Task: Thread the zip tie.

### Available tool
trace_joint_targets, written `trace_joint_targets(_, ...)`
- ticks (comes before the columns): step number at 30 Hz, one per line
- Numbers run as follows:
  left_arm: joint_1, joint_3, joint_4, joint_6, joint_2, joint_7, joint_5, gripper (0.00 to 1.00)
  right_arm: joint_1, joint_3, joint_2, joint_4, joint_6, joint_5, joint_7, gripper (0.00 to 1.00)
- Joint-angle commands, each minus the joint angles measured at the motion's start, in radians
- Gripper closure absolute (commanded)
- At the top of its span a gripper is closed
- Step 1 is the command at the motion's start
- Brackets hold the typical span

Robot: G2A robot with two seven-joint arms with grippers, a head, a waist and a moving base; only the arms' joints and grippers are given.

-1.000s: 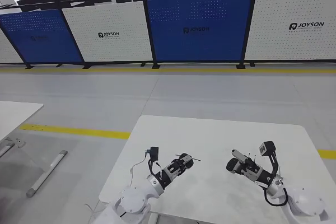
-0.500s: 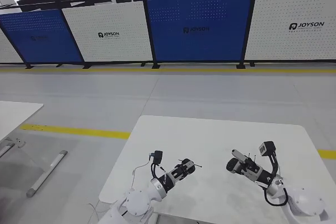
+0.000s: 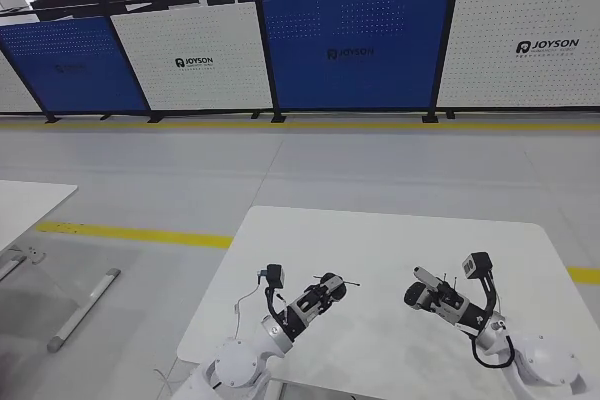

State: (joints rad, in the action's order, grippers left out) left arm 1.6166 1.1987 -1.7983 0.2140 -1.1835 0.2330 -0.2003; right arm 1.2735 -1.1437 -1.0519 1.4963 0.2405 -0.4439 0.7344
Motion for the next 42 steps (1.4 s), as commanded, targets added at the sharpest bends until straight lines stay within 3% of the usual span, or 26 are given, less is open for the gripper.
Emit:
trace_joint_targets(1,0.0,0.0,0.0,0.0,0.0,0.0,0.0,1.0,0.0,0.0,0.0,0.0,0.0,0.0,0.0,0.0)
trace_joint_targets(7,0.0,-0.001,0.0,0.0,0.0,0.0,-0.002,1.0,0.0,0.0,0.0,0.0,0.0,0.0,0.0,0.0)
trace_joint_targets(11,0.005,0.001,-0.012,0.044,-0.001,0.046,-0.1,1.0,0.0,0.0,0.0,0.0,0.0,0.0,0.0,0.0)
trace_joint_targets(13,0.01,0.014,-0.015,0.052,0.0,0.039,-0.126,1.0,0.0,0.0,0.0,0.0,0.0,0.0,0.0,0.0)
trace_joint_targets(27,0.01,0.014,-0.015,0.052,0.0,0.039,-0.126,1.0,0.0,0.0,0.0,0.0,0.0,0.0,0.0,0.0)
trace_joint_targets(32,-0.008,-0.014,0.014,0.009,-0.002,0.02,-0.036,1.0,0.0,0.0,0.0,0.0,0.0,0.0,0.0,0.0)
trace_joint_targets(35,-0.014,-0.023,0.028,-0.008,-0.003,0.018,-0.038,1.0,0.0,0.0,0.0,0.0,0.0,0.0,0.0,0.0)
trace_joint_targets(42,-0.014,-0.023,0.028,-0.008,-0.003,0.018,-0.038,1.0,0.0,0.0,0.0,0.0,0.0,0.0,0.0,0.0)
